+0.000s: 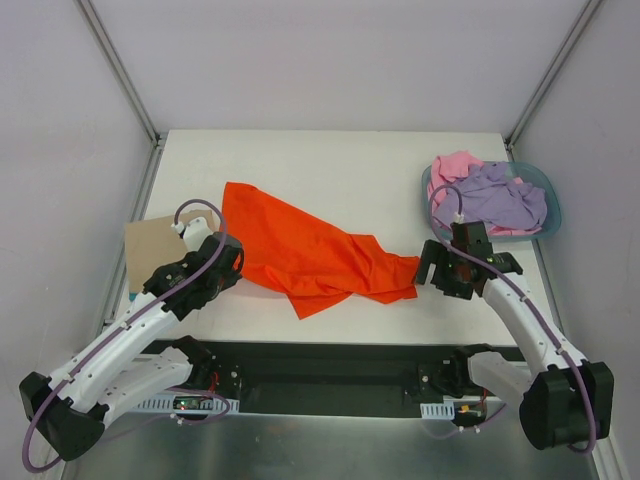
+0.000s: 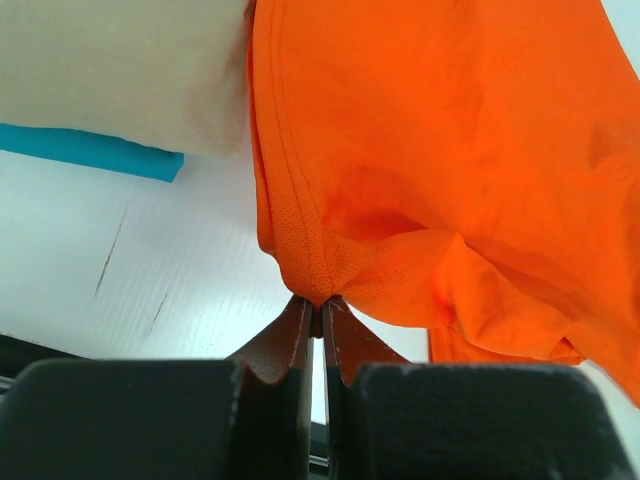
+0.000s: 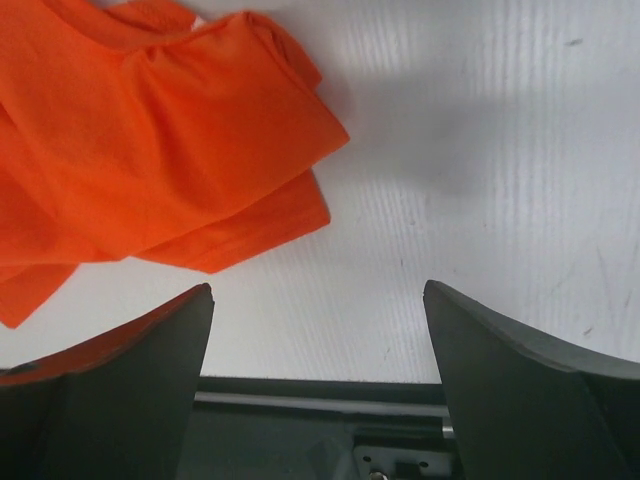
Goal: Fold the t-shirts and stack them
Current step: Flatten the tshirt out
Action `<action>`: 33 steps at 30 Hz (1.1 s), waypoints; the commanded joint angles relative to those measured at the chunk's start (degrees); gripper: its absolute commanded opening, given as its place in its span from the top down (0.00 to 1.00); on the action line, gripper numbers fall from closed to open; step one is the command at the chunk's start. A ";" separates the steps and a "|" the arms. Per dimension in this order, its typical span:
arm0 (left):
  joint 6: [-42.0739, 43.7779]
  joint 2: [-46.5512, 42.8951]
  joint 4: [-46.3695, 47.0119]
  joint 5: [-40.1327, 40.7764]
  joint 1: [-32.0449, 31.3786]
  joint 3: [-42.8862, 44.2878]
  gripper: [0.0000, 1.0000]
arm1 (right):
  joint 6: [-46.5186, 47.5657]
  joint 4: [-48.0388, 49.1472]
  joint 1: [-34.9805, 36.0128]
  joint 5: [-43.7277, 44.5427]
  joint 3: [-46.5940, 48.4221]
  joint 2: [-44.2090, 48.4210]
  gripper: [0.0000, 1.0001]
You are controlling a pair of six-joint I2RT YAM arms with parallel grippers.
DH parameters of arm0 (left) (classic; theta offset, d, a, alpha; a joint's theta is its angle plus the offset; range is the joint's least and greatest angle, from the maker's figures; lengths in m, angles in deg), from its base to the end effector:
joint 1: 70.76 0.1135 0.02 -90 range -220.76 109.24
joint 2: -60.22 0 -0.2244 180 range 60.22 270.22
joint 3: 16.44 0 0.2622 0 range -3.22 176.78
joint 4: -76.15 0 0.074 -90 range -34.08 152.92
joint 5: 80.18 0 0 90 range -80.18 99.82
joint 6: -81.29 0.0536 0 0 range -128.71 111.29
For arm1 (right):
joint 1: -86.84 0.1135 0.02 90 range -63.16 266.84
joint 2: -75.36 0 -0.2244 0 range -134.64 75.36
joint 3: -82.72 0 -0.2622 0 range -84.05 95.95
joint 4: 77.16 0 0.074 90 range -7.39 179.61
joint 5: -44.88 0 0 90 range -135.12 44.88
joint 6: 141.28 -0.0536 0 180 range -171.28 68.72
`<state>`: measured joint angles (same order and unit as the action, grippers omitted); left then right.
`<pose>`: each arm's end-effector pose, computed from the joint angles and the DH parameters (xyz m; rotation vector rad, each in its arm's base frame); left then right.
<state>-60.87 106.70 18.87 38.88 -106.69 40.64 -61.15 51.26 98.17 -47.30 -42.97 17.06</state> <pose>0.1822 -0.0999 0.2365 -0.5484 2.2007 -0.2026 0.2308 0.0483 0.1810 -0.0475 2.5506 0.1931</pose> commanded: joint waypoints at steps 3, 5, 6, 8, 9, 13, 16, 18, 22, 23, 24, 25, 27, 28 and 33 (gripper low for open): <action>1.27 0.01 -1.39 2.14 0.15 2.20 1.00 | -1.20 -0.59 0.00 -8.37 -5.03 0.82 0.18; 1.27 0.02 -1.39 2.32 0.15 2.11 1.00 | -1.73 0.11 0.09 -8.90 -6.01 0.65 0.30; 1.27 0.02 -1.39 2.32 0.15 2.11 1.00 | -1.99 0.90 0.27 -8.64 -6.36 0.47 0.33; 1.19 0.02 -1.39 2.41 0.15 1.94 1.00 | -2.26 1.96 0.27 -7.50 -6.28 -0.75 0.40; 1.19 0.02 -1.39 2.32 0.15 1.85 1.00 | -2.43 3.09 0.18 -6.97 -6.01 -1.28 0.42; 1.10 -0.07 -1.39 2.32 0.24 1.50 1.00 | -2.61 6.53 0.27 -6.44 -3.73 -6.36 0.46; 0.92 -0.42 -1.30 2.32 0.24 1.15 1.00 | -2.26 8.72 0.36 -9.24 -3.55 -10.67 0.47; 0.83 -0.69 -1.30 2.23 0.15 0.97 1.00 | -2.26 10.48 0.53 -10.56 -3.81 -13.14 0.49; 0.92 -0.69 -1.39 2.14 0.15 0.70 1.00 | -3.49 13.21 0.97 -10.39 -3.73 -15.96 0.52; 0.92 -0.69 -1.30 2.06 0.15 0.62 1.00 | -3.66 13.47 1.49 -10.22 -3.64 -16.40 0.55; 0.92 -0.69 -1.39 2.14 0.15 0.62 1.00 | -3.75 13.74 1.85 -10.30 -3.29 -17.53 0.57; 0.92 -0.69 -1.39 2.32 0.15 0.62 1.00 | -3.67 13.83 2.29 -10.31 -3.20 -17.89 0.61; 0.83 -0.77 -1.39 2.49 0.15 0.70 1.00 | -3.67 14.70 3.17 -9.96 -2.94 -19.21 0.65; 0.83 -0.86 -1.39 2.75 0.15 0.88 1.00 | -3.67 15.14 3.26 -9.69 -3.02 -19.48 0.69; 0.83 -1.13 -1.39 4.16 0.15 1.84 1.00 | -4.63 18.30 3.26 -8.46 -2.06 -21.15 0.95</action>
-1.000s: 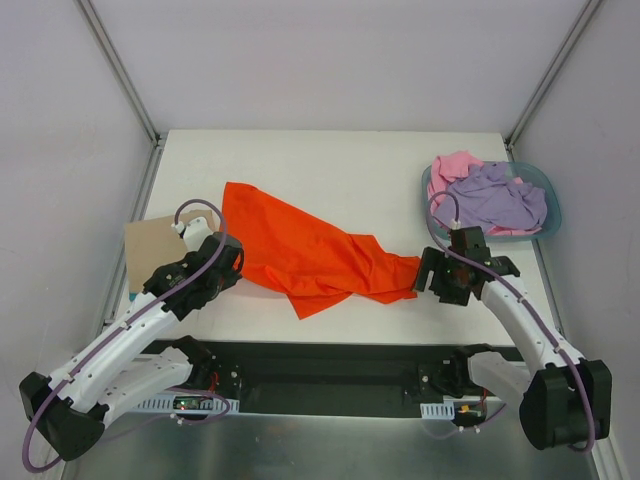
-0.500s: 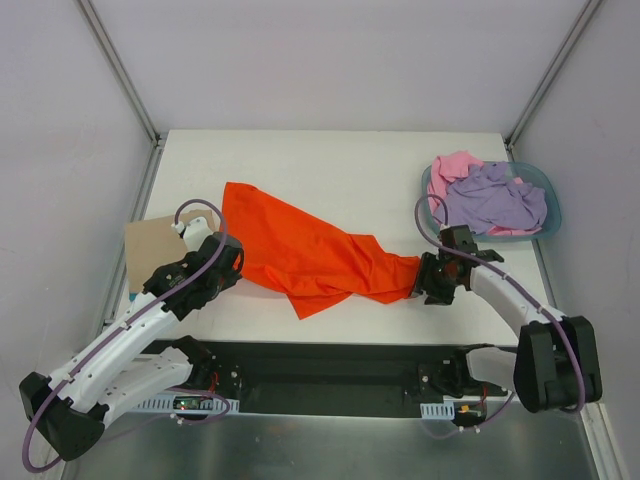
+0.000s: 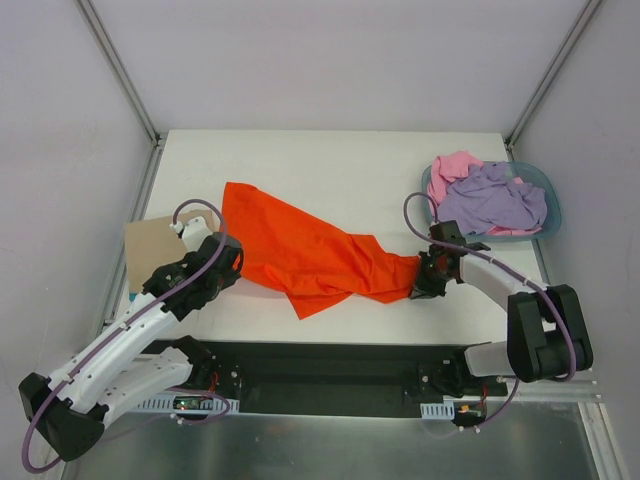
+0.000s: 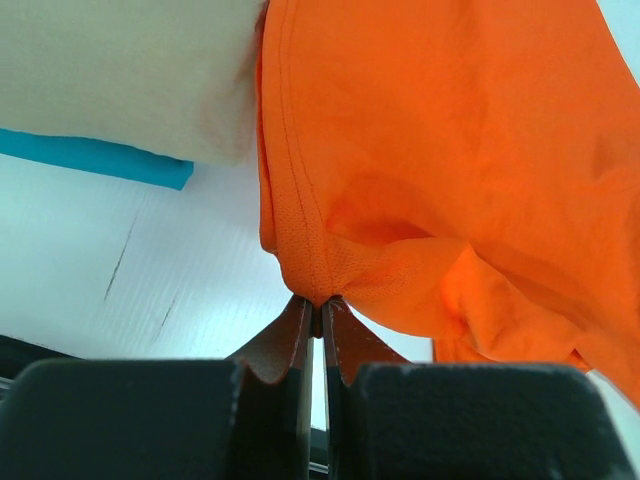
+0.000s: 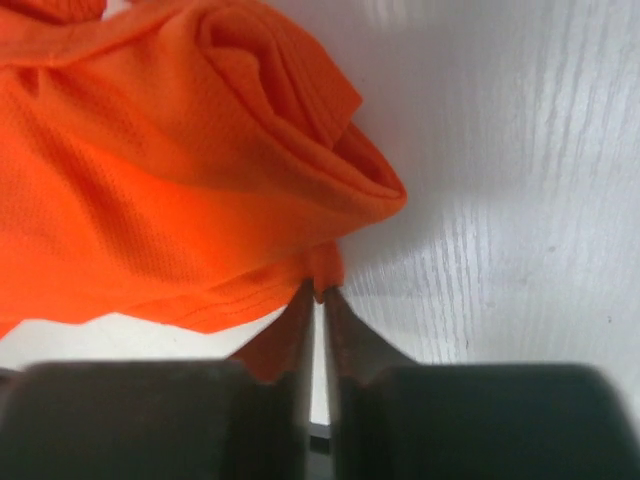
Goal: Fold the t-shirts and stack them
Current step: Flatten the tshirt out
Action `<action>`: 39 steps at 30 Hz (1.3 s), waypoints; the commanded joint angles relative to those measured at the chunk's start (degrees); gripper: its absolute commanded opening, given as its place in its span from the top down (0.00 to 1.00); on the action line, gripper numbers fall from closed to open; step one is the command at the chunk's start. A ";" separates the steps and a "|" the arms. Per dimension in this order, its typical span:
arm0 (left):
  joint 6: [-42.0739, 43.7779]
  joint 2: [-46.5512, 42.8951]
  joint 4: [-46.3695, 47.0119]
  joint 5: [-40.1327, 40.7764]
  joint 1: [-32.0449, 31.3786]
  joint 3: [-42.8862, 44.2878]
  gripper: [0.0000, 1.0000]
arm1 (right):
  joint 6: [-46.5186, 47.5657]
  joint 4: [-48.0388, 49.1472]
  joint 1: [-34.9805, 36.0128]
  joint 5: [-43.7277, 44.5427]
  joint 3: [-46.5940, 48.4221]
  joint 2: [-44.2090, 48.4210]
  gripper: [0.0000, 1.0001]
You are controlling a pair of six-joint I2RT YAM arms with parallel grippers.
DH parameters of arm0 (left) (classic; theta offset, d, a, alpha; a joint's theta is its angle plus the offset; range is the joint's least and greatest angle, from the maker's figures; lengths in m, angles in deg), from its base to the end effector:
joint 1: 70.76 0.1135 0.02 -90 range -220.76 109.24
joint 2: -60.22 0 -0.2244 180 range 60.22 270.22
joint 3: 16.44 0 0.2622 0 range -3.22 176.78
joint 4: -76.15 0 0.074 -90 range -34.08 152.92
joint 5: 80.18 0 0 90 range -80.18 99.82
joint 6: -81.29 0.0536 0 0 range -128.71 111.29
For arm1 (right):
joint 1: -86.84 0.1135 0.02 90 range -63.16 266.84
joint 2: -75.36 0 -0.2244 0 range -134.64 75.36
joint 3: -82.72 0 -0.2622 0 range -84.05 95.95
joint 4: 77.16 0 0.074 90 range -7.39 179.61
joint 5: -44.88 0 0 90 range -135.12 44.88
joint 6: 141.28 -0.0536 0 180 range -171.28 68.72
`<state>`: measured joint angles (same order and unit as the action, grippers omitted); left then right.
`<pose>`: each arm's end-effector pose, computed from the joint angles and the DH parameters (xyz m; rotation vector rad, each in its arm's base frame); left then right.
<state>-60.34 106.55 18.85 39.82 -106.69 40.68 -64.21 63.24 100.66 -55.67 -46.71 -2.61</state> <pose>0.1821 -0.0989 0.2375 -0.5441 2.1902 -0.1851 0.2458 0.0706 0.0957 -0.0735 2.7685 0.3790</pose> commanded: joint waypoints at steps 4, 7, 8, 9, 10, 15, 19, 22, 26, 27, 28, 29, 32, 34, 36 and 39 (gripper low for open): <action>0.66 -0.89 -1.36 5.07 0.15 4.52 1.00 | -1.22 8.44 0.77 0.61 2.64 2.46 0.99; 1.27 -1.32 -1.28 5.77 0.15 7.24 1.00 | 0.09 8.79 0.77 3.59 3.35 10.54 1.00; 1.71 -1.50 -1.10 6.21 0.15 8.30 1.00 | 0.53 8.53 0.77 6.47 4.39 12.91 1.00; 2.24 -1.76 -0.93 7.87 0.15 9.53 1.00 | 1.58 8.18 0.77 8.16 5.10 17.37 1.00; 3.37 -1.94 -0.84 8.84 0.15 12.32 1.00 | 2.11 7.83 0.77 9.56 6.15 19.51 1.00; 8.48 -2.38 0.57 16.13 0.24 21.83 1.00 | 4.84 4.31 0.85 19.42 14.68 31.38 1.00; 12.43 -2.21 1.79 21.32 0.24 27.73 1.00 | 7.12 0.98 0.77 23.63 20.04 35.61 1.00; 14.37 -2.12 2.94 21.42 0.24 29.22 1.00 | 8.36 -0.61 0.68 25.05 23.30 36.23 1.00; 15.78 -1.59 4.87 18.52 0.24 29.14 1.00 | 9.67 -0.88 0.68 22.51 25.85 35.70 1.00; 16.39 -1.42 5.40 17.73 0.24 29.40 1.00 | 9.94 -0.53 0.76 21.63 26.29 35.53 1.00; 16.83 -1.33 5.92 17.03 0.24 29.66 1.00 | 10.38 0.35 0.77 20.40 27.42 35.18 1.00; 17.53 -1.24 7.41 15.02 0.24 30.01 1.00 | 10.73 0.79 0.77 19.95 28.22 34.74 1.00; 21.74 -1.68 9.96 10.54 0.24 33.17 1.00 | 10.99 2.63 0.68 18.90 33.05 34.56 1.00; 24.38 -1.94 11.11 5.88 0.24 37.56 1.00 | 11.96 4.04 0.76 18.28 36.38 34.64 0.99; 26.40 -2.29 11.81 1.58 0.24 42.55 1.00 | 12.57 4.05 0.77 17.67 42.62 34.47 1.00; 28.95 -2.73 12.17 -5.96 0.15 49.58 1.00 | 12.58 4.05 0.77 15.30 50.79 34.64 1.00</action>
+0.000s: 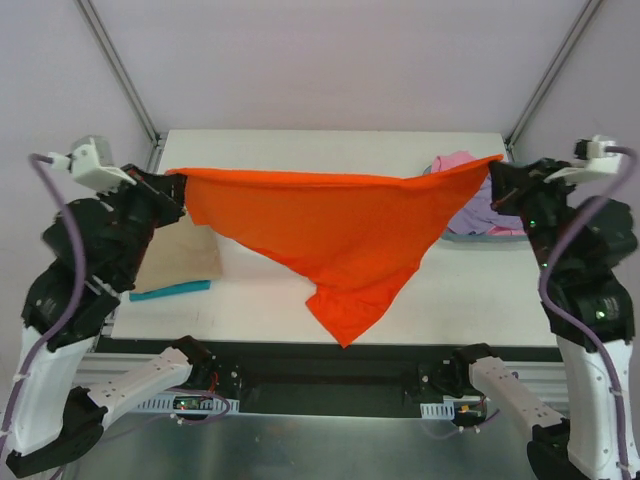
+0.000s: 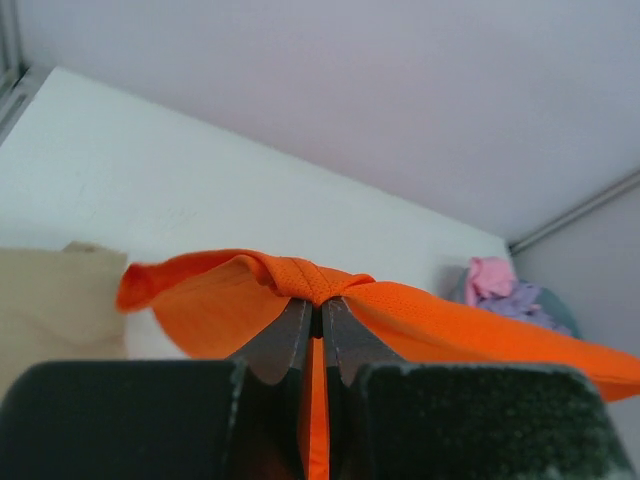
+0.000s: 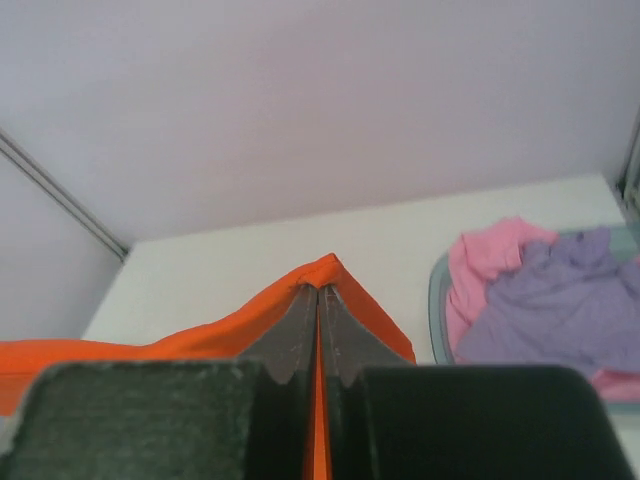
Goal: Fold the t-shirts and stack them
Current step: Flatten the tshirt out
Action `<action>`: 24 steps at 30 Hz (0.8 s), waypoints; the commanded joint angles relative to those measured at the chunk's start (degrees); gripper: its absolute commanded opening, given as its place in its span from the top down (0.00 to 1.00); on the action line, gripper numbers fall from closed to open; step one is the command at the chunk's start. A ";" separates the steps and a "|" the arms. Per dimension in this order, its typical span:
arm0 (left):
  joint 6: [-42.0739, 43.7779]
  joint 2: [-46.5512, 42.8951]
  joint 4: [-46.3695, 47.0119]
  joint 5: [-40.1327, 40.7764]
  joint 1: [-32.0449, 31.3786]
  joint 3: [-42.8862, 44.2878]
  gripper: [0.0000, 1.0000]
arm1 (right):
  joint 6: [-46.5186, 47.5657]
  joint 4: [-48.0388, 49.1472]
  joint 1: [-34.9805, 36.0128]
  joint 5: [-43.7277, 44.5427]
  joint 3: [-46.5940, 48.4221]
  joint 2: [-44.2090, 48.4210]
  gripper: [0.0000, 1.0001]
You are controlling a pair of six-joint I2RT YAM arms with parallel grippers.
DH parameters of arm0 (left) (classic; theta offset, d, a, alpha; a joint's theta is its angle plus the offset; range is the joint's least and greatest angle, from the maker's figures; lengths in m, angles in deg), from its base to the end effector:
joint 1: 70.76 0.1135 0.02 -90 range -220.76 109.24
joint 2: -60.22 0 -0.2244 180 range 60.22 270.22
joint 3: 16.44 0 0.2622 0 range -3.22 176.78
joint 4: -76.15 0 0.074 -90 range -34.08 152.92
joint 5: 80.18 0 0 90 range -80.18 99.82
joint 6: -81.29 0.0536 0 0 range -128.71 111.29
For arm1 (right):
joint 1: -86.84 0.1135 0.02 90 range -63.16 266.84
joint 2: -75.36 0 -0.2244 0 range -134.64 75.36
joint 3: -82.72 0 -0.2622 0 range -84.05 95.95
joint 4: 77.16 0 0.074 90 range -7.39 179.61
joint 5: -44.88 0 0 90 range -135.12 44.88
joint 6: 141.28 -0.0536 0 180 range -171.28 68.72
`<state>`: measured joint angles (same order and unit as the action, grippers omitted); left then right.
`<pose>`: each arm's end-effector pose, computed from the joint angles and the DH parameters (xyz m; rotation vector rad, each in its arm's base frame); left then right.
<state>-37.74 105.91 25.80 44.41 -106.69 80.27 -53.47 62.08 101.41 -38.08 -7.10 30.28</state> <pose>0.1363 -0.0612 0.4793 -0.3824 1.5296 -0.4221 0.1695 0.0373 0.4677 -0.0625 1.4960 0.1440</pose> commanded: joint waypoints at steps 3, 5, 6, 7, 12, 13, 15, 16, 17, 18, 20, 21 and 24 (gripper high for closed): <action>8.89 -1.92 5.75 -16.46 0.24 17.11 1.00 | 3.78 4.94 0.02 -2.92 18.22 2.71 1.00; 10.40 -1.49 6.01 -21.92 0.24 22.91 1.00 | 4.39 4.59 0.02 -2.92 21.30 3.42 1.00; 11.19 -1.48 5.92 -23.59 0.24 24.52 1.00 | 4.48 4.24 0.02 -3.27 24.62 3.68 1.00; 11.46 -1.31 5.92 -28.21 0.15 25.93 1.00 | 4.57 3.98 0.02 -4.05 26.13 3.77 1.00; 11.72 -0.96 6.10 -34.50 0.24 30.51 1.00 | 4.31 4.76 -0.06 -8.98 33.78 3.51 1.00; 11.72 -0.52 6.19 -34.50 0.24 30.69 1.00 | 4.31 4.94 -0.07 -8.98 34.75 2.99 1.00; 12.07 0.01 6.19 -33.89 0.24 30.95 1.00 | 4.74 4.07 -0.07 -8.81 36.77 1.41 1.00; 12.07 0.62 6.19 -32.93 0.24 30.78 1.00 | 5.01 3.98 -0.07 -8.46 37.74 0.96 1.00; 12.42 0.89 6.19 -30.48 0.24 30.17 1.00 | 5.62 4.06 -0.07 -8.11 37.92 0.26 1.00; 12.51 1.76 6.27 -28.46 0.24 29.81 1.00 | 5.97 3.89 -0.07 -7.41 38.01 -1.22 1.00; 13.13 3.17 6.36 -21.46 0.24 27.45 1.00 | 6.76 3.36 -0.07 -5.31 37.66 -3.42 1.00; 13.30 5.26 6.54 -18.36 0.24 26.48 1.00 | 7.46 3.10 0.02 -4.16 36.88 -5.44 1.00; 13.74 12.19 6.71 -5.47 0.24 20.60 1.00 | 9.13 6.60 -0.07 -0.65 27.85 -8.34 1.00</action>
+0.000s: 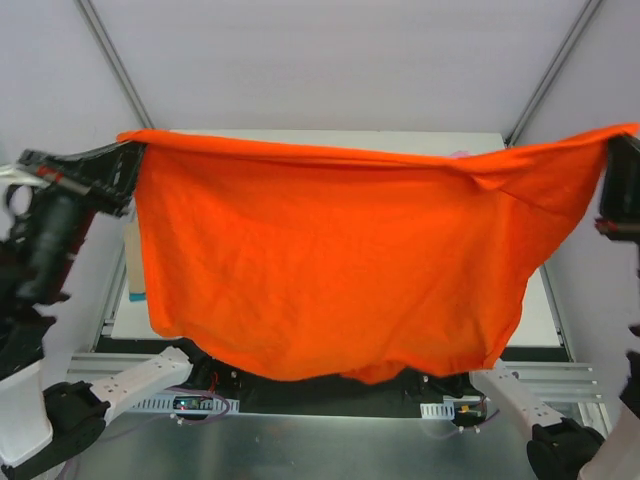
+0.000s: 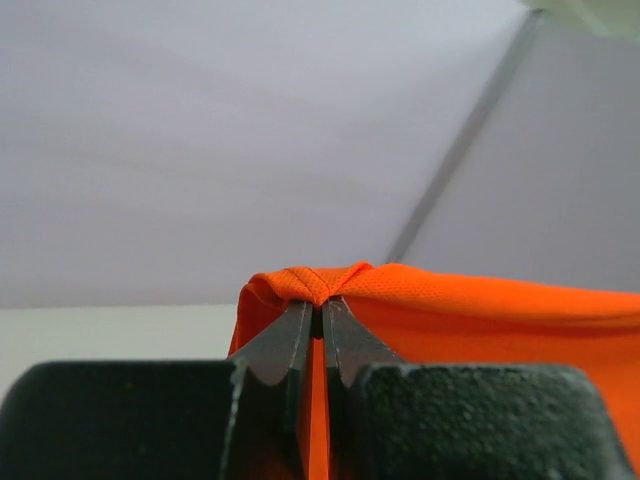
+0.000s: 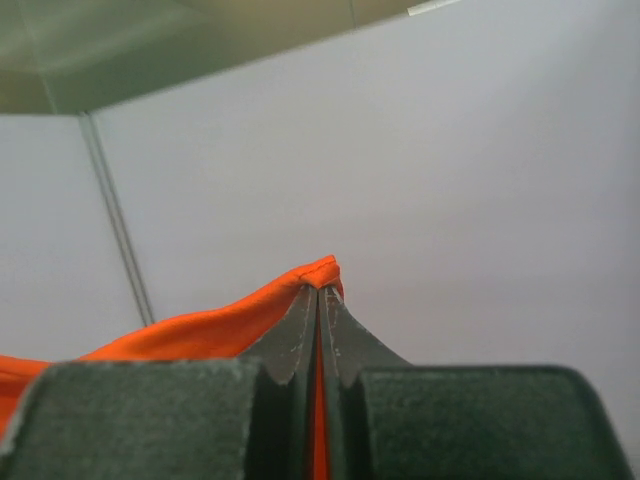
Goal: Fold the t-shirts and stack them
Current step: Flatten the tshirt out, then fold the tshirt
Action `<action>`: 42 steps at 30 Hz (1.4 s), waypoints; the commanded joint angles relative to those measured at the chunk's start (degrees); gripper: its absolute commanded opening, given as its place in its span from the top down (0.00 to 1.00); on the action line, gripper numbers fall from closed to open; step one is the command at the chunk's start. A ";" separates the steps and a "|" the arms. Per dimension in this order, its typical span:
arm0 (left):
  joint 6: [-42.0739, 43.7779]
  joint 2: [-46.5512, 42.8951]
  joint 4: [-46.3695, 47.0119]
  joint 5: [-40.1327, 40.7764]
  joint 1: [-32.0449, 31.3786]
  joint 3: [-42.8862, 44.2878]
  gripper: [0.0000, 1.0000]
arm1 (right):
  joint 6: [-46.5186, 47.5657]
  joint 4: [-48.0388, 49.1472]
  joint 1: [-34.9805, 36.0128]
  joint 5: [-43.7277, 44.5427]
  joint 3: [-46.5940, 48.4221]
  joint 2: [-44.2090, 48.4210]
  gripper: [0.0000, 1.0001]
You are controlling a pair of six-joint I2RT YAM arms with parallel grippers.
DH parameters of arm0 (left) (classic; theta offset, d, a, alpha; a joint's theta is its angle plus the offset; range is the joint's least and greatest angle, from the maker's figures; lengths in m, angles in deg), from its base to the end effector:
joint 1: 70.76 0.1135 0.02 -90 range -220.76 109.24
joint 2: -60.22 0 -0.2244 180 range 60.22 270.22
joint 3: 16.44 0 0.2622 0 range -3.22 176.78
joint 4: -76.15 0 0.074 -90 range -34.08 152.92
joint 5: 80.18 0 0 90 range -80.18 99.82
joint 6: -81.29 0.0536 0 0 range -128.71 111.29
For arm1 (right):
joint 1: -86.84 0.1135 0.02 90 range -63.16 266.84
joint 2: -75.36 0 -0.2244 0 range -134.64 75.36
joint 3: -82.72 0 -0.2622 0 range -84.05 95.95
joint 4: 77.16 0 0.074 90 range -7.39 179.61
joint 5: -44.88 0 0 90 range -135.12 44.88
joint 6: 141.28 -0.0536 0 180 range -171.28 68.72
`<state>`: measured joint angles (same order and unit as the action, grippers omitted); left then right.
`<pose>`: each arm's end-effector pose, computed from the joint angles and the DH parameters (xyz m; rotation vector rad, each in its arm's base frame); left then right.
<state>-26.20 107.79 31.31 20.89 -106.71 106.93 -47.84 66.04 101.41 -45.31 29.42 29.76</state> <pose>0.0396 -0.0160 0.5984 -0.0090 1.0692 -0.7457 -0.0050 -0.0011 0.6220 -0.1281 0.7885 0.1852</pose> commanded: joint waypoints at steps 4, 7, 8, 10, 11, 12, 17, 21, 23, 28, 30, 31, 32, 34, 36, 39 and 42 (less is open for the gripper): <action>-1.30 21.57 1.12 19.01 5.23 -15.82 1.00 | 4.03 8.36 -0.07 10.56 -23.27 -12.92 1.00; -6.49 32.20 1.21 11.28 14.11 -21.37 1.00 | 4.20 12.31 -0.07 12.66 -32.68 -20.38 1.00; -6.76 35.37 1.12 10.04 15.28 -21.81 1.00 | 4.47 12.67 -0.07 13.01 -33.66 -22.92 1.00; -6.67 43.28 1.55 7.15 16.69 -21.91 1.00 | 4.65 12.68 -0.06 12.49 -34.63 -31.18 1.00; -5.89 45.66 1.64 5.82 17.39 -21.56 1.00 | 4.73 13.02 0.02 12.14 -34.55 -33.73 1.00; -5.53 50.20 1.91 4.85 17.57 -21.12 1.00 | 4.64 13.37 0.02 11.36 -34.02 -38.29 1.00; -6.93 60.35 2.08 -0.16 19.77 -18.39 1.00 | 3.33 14.17 0.11 9.77 -31.21 -47.29 1.00; -7.64 63.17 2.35 -1.66 22.14 -18.39 1.00 | 3.59 13.55 0.28 7.14 -28.57 -52.64 1.00; -7.55 63.43 2.44 -1.75 22.67 -18.22 1.00 | 3.59 13.12 0.63 6.95 -27.61 -53.62 1.00; -6.76 64.14 3.40 -5.18 24.95 -16.99 1.00 | 3.15 11.97 0.73 6.25 -27.60 -54.42 1.00; -5.89 64.58 3.58 -6.41 25.66 -16.46 1.00 | 3.15 11.01 0.81 6.51 -28.47 -53.63 1.00; -5.36 64.75 3.67 -7.63 26.44 -15.85 1.00 | 2.98 10.74 0.90 6.86 -28.83 -53.19 1.00; -4.92 64.84 3.67 -8.51 26.80 -15.49 1.00 | 2.71 9.61 0.90 7.13 -29.18 -52.66 1.00; -4.13 65.19 3.67 -10.97 27.77 -14.70 1.00 | 2.45 8.99 0.99 7.30 -30.93 -50.47 1.00; -3.60 65.11 3.67 -12.46 28.65 -14.44 1.00 | 1.75 7.58 1.08 7.39 -32.25 -47.67 1.00; -1.84 65.19 3.67 -13.00 28.91 -14.61 1.00 | 1.48 5.13 1.51 6.17 -35.07 -44.05 1.00; -0.79 64.84 3.58 -13.09 29.18 -16.10 1.00 | 0.25 1.87 1.78 5.11 -38.40 -40.71 1.00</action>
<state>-29.81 172.73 34.67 9.96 -77.84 90.39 -45.45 71.94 102.52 -38.53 -6.64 -18.13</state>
